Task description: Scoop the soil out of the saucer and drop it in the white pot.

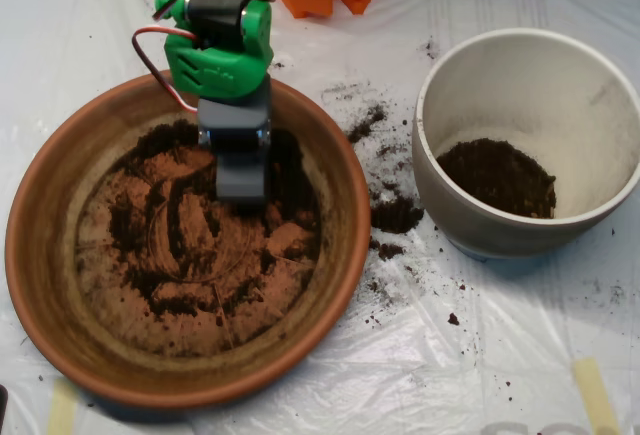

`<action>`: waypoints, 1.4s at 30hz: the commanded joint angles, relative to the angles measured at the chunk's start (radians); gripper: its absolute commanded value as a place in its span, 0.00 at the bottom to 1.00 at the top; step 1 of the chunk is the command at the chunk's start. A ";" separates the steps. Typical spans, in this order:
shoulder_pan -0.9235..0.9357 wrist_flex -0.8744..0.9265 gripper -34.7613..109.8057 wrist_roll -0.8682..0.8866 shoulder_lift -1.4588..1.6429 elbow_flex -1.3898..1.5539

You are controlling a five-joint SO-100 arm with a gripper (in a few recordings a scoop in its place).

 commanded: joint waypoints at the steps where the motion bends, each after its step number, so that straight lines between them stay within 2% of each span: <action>1: 0.009 0.006 0.24 -0.029 0.049 0.077; 6: -0.015 0.063 0.24 -0.020 0.078 0.037; 16: -0.160 0.337 0.24 0.150 0.124 -0.362; 24: -0.268 0.436 0.24 0.218 0.287 -0.545; 31: -0.451 0.540 0.24 0.221 0.344 -0.762; 38: -0.680 0.666 0.24 0.190 0.184 -1.022; 42: -0.788 0.715 0.25 0.147 0.114 -1.068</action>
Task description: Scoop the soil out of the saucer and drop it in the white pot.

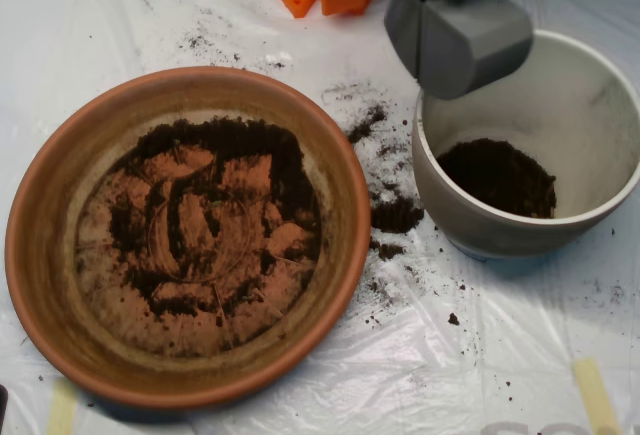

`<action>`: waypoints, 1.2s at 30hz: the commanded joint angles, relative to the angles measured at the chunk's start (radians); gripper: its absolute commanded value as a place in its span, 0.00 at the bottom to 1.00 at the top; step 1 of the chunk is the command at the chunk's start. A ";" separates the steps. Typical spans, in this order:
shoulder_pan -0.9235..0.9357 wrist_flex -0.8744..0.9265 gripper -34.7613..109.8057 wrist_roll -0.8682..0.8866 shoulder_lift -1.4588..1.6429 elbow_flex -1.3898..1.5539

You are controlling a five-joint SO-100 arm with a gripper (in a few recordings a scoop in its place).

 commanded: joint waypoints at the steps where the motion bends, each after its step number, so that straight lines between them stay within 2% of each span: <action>1: -0.092 0.040 0.31 -0.043 -0.006 -0.092; 3: -0.101 0.040 0.47 -0.052 -0.008 -0.063; 6: -0.094 0.015 0.50 -0.057 0.012 0.002; 14: -0.081 -0.095 0.48 -0.052 0.126 0.215; 27: -0.049 -0.080 0.44 -0.054 0.492 0.293; 36: 0.018 -0.215 0.44 -0.101 0.834 0.709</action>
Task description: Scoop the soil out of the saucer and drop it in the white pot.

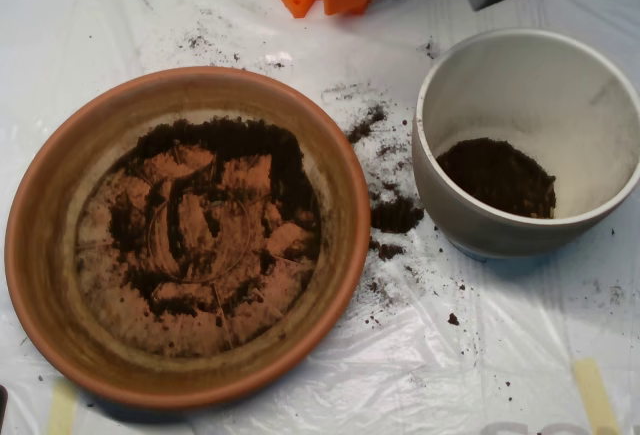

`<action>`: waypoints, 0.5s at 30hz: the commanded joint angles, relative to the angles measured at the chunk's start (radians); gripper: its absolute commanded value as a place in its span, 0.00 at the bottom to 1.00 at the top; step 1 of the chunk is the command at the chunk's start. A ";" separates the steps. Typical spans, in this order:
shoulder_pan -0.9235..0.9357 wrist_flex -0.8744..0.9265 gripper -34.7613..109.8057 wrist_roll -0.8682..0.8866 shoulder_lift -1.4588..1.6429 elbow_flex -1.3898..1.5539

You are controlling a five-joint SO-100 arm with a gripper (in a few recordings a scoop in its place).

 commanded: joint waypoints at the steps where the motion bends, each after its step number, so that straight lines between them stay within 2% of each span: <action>1: 0.028 -0.058 0.44 -0.014 0.155 0.130; 9: 0.074 -0.166 0.44 -0.008 0.350 0.414; 15: 0.158 -0.250 0.38 0.049 0.466 0.583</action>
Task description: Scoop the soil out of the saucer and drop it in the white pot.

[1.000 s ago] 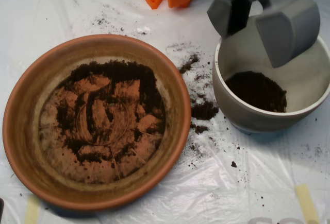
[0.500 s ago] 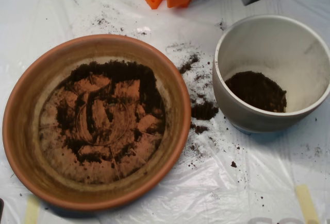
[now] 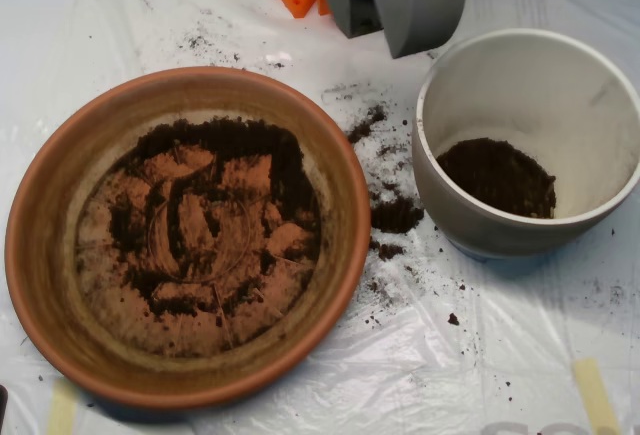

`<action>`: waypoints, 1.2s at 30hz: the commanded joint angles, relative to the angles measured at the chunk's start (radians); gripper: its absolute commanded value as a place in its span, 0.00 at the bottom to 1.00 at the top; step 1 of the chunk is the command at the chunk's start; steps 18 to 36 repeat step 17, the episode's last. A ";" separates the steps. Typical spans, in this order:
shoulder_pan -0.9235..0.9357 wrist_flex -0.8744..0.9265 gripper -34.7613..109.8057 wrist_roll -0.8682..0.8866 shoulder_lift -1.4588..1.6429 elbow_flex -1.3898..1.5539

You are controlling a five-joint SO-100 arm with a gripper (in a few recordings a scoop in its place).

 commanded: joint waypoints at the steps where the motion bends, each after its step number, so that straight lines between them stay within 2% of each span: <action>1: 0.034 -0.058 0.38 0.017 0.097 0.074; 5: 0.063 -0.092 0.34 0.041 0.199 0.183; 10: 0.087 -0.132 0.24 0.054 0.290 0.261; 17: -0.020 -0.206 0.24 0.084 0.405 0.482; 36: -0.020 -0.206 0.24 0.084 0.405 0.482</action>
